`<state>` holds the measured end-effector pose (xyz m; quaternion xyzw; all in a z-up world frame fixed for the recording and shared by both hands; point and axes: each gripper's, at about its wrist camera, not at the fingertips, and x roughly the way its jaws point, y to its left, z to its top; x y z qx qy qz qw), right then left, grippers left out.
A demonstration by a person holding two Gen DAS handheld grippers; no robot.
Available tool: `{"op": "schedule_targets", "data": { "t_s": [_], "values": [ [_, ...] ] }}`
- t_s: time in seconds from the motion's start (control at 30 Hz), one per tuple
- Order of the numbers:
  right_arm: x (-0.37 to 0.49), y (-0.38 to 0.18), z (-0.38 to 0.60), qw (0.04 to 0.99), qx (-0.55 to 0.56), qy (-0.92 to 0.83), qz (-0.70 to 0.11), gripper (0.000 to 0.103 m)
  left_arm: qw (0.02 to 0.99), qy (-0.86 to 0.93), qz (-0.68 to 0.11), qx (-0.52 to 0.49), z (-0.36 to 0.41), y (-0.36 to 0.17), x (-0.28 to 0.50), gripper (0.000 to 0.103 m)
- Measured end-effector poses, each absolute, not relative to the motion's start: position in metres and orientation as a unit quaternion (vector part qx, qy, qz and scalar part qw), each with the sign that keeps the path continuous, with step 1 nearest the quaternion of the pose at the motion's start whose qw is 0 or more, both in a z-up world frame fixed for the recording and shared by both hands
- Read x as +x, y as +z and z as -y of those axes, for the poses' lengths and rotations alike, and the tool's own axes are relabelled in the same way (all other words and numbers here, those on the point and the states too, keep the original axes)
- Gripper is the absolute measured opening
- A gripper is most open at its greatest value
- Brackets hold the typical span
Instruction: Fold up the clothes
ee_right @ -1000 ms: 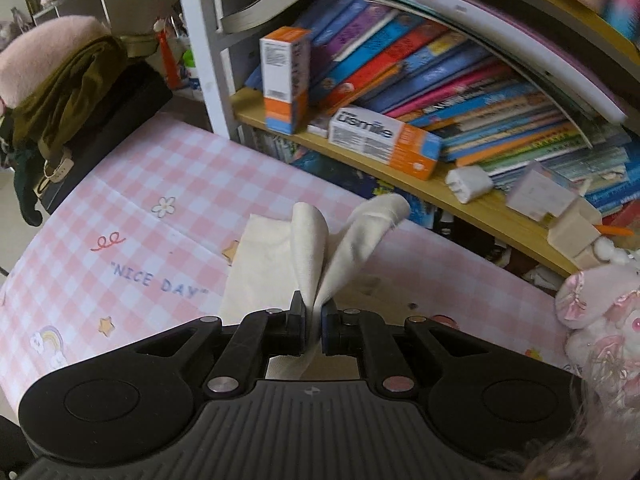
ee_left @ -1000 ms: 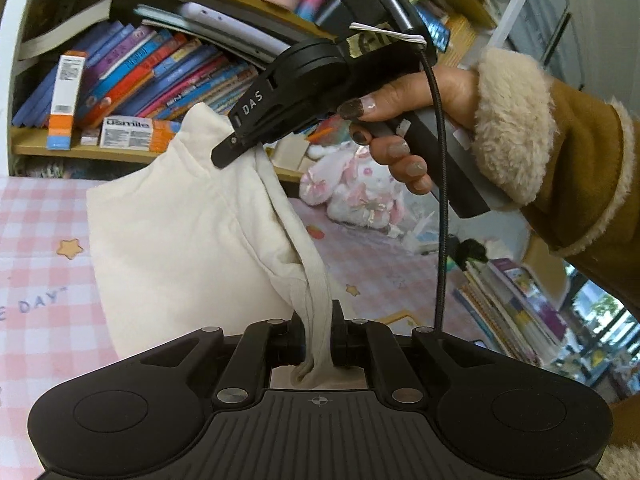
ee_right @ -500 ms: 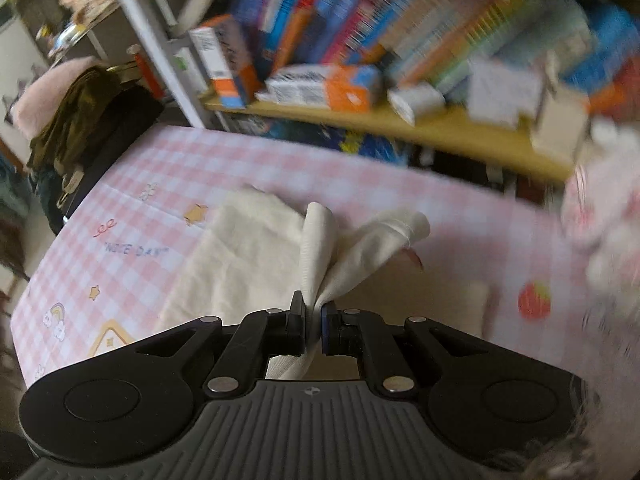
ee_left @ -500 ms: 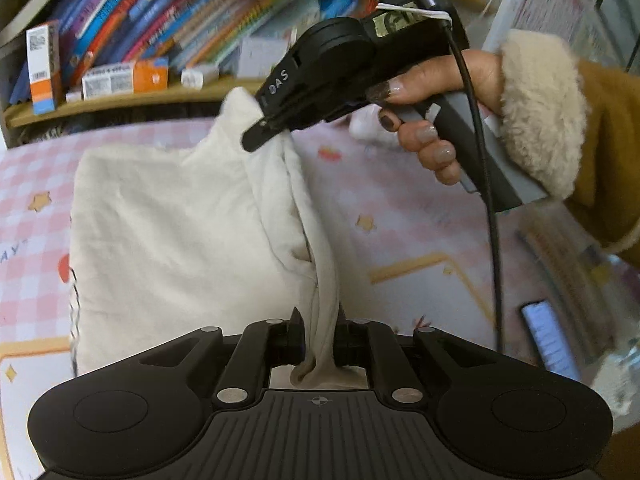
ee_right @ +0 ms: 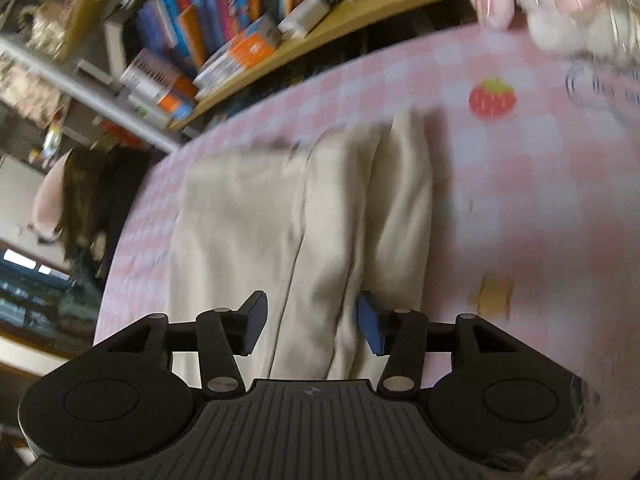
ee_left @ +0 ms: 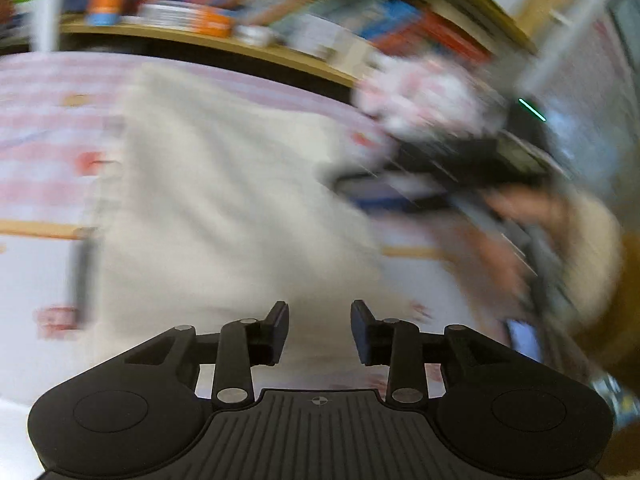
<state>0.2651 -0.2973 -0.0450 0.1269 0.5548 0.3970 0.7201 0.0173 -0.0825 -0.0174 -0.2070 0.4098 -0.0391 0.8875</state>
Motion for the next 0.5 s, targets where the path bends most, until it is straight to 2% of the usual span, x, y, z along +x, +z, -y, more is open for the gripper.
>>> {"op": "schedule_targets", "data": {
  "t_s": [0.1,0.2,0.23,0.27,0.3,0.37,0.5],
  "values": [
    [0.235,-0.046,0.31,0.71,0.12,0.409,-0.56,0.056,0.897,0.008,-0.391,-0.204,0.058,-0.02,0.009,0.031],
    [0.215,-0.045,0.315,0.716,0.11,0.406,-0.557,0.057,0.9,0.034,-0.388,-0.197,0.051,-0.022,0.005,0.028],
    [0.21,-0.045,0.316,0.718,0.107,0.405,-0.556,0.049,0.9,0.035,-0.389,-0.191,0.051,-0.024,0.003,0.028],
    [0.205,-0.044,0.317,0.719,0.103,0.405,-0.555,0.026,0.9,0.036,-0.391,-0.187,0.051,-0.025,0.002,0.028],
    [0.202,-0.042,0.314,0.718,0.099,0.412,-0.552,0.013,0.9,0.038,-0.394,-0.185,0.051,-0.026,0.001,0.025],
    [0.195,-0.029,0.315,0.724,0.094,0.43,-0.531,0.008,0.895,0.043,-0.403,-0.187,0.05,-0.031,0.004,0.025],
    [0.186,-0.02,0.334,0.739,0.123,0.419,-0.512,0.008,0.888,0.041,-0.421,-0.18,0.054,-0.041,0.0,0.024]
  ]
}}
